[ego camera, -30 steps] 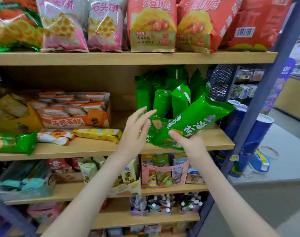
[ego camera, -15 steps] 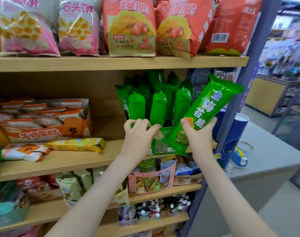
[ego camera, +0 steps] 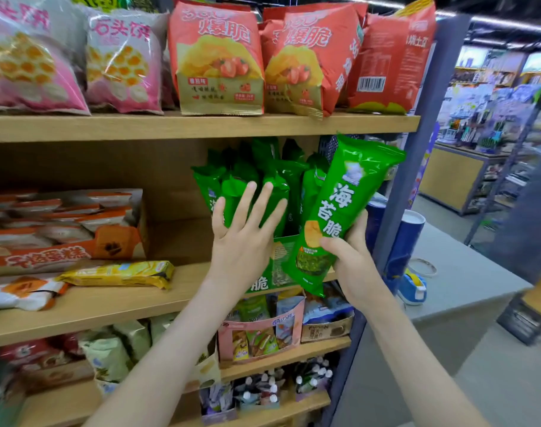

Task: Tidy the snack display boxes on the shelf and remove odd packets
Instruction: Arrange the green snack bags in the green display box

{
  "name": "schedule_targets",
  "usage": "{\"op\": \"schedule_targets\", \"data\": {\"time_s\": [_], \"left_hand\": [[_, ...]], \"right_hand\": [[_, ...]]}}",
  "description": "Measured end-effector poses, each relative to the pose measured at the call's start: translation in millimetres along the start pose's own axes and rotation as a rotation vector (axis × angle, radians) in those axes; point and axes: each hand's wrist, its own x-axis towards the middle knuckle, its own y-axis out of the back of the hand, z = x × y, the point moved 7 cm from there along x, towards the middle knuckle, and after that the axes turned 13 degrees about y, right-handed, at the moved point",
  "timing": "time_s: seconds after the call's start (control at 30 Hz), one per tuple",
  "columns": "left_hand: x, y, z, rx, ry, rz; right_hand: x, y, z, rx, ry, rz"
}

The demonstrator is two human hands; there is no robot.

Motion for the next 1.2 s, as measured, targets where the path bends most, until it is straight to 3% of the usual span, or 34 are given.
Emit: {"op": "schedule_targets", "data": {"time_s": [0.2, 0.37, 0.7, 0.9, 1.03, 1.2], "left_hand": [[2, 3, -12, 0.075, 0.001, 0.037], [16, 0, -7, 0.013, -0.116, -0.001], [19, 11, -17, 0.028, 0.031, 0.156], [10, 6, -22, 0.068, 0.073, 0.129], [8, 6, -22, 0.084, 0.103, 0.112], [7, 7, -21, 0.079, 0.141, 0.119]], "right_hand": [[15, 7, -16, -0.034, 0.070, 0.147], [22, 7, -20, -0.056, 0.100, 0.226], [29, 22, -16, -0.067, 0.154, 0.337], [38, -6, 0, -0.255, 0.118, 0.151], [48, -7, -6, -0.384, 0.151, 0.144], [44, 1, -1, -0.375, 0.172, 0.204]]}}
